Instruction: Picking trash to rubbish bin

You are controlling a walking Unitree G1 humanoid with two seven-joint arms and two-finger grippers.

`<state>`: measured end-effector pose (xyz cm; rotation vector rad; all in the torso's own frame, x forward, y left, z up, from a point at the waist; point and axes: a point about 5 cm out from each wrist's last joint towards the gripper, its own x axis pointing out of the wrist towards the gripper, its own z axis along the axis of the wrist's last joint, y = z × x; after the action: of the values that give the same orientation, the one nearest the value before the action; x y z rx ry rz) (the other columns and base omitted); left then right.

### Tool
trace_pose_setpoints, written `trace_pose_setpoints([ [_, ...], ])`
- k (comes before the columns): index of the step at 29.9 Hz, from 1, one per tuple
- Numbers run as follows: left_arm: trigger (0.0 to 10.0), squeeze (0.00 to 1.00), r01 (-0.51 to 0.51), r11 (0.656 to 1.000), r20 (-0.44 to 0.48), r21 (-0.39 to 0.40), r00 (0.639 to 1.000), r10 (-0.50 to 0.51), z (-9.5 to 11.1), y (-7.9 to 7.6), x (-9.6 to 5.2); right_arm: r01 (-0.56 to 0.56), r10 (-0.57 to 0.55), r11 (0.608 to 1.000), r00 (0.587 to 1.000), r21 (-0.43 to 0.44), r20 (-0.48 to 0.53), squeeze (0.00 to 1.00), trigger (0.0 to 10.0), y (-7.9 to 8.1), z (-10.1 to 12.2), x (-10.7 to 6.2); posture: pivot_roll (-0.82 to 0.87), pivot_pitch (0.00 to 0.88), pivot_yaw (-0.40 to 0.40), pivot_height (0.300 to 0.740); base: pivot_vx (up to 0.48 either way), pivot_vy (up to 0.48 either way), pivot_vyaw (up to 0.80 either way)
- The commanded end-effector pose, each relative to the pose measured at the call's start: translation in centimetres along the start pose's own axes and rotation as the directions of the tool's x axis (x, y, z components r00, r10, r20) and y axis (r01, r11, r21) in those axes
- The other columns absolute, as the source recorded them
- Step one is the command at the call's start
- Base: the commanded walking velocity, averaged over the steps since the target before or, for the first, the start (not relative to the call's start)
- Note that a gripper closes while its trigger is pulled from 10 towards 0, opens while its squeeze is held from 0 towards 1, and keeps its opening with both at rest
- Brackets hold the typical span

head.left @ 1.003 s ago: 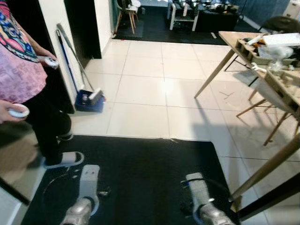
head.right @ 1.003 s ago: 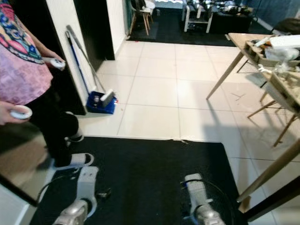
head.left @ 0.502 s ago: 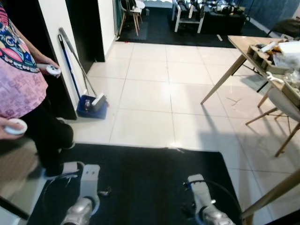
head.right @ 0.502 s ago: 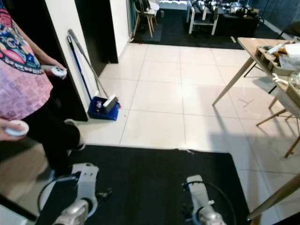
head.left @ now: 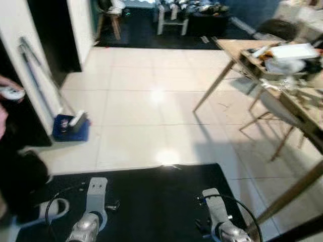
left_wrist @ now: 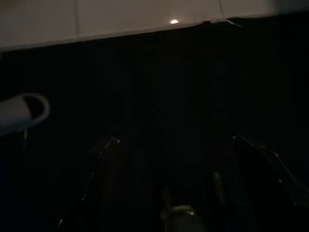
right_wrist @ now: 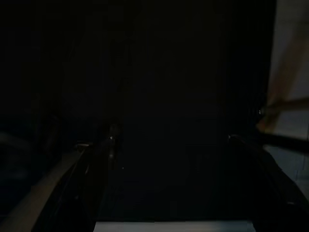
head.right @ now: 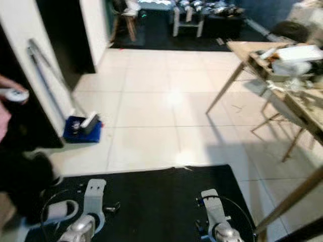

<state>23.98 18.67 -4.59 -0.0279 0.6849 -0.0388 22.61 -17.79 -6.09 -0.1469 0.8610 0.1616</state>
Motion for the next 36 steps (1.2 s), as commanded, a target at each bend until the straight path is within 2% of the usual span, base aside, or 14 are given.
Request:
trace_pose_setpoints([
  [1,10.0,0.00,0.004,1.000,-0.007,-0.007,1.000,-0.004,-0.2,-0.2,0.0,-0.007,0.007,1.000,1.000,-0.004,-0.026,0.00,10.0,0.1,-0.8,-0.1,-0.04,0.072,-0.027,0.740,0.322,0.000,-0.80],
  [20,10.0,0.00,0.008,1.000,-0.006,0.002,1.000,-0.008,0.0,-0.1,0.0,0.003,-0.003,1.000,1.000,0.010,-0.023,0.00,10.0,0.2,-0.7,-0.1,-0.05,0.074,-0.013,0.740,0.322,0.000,-0.80],
  [36,10.0,0.00,0.024,1.000,-0.015,0.010,1.000,-0.024,-0.1,-0.4,0.1,0.032,-0.029,0.998,0.999,0.058,-0.041,0.00,10.0,-0.4,-1.8,-0.4,-0.06,0.089,-0.002,0.740,0.319,0.000,-0.80],
])
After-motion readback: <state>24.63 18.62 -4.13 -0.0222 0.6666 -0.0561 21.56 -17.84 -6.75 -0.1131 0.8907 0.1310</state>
